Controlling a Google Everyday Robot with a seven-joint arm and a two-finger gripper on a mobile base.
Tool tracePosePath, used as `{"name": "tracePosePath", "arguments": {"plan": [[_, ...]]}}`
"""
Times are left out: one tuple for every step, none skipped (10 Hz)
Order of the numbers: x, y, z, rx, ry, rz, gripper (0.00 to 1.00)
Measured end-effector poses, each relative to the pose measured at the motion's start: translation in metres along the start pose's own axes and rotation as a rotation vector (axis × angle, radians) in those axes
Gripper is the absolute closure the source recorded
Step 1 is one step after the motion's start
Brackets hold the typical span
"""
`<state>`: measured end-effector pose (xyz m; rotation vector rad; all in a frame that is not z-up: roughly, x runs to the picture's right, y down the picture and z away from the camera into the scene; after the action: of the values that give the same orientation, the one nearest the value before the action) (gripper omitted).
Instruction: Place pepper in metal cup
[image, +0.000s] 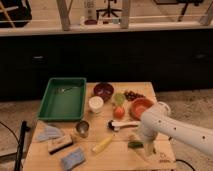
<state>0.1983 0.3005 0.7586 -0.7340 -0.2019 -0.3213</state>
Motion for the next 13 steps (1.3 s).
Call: {"name": "tracePosePath", "arguments": {"plan": [[-0.001,0.002,0.005,-0.003,-0.003,0.006,0.20],[-0.002,0.003,0.008,-0.005,-0.006,0.008,0.21],[-0.001,0.003,0.013,-0.010,-0.012,0.013,0.31],[0.002,0.004,0.016,-0.011,-0.013,0.018,0.39],[0.005,0.004,0.019,-0.013,-0.014,0.021,0.47],[0.007,0.001,0.021,-0.007,-0.021,0.024,0.59],[0.008,0.000,0.021,-0.008,-0.021,0.019,0.69],[0.009,0.001,0.020,-0.011,-0.017,0.018,0.80],[0.011,0.001,0.018,-0.012,-0.013,0.018,0.87],[0.011,0.003,0.018,-0.016,-0.014,0.021,0.97],[0.011,0.003,0.018,-0.018,-0.015,0.019,1.00],[0.012,0.003,0.016,-0.020,-0.014,-0.007,1.00],[0.012,-0.007,0.005,-0.014,-0.009,-0.089,1.00]]}}
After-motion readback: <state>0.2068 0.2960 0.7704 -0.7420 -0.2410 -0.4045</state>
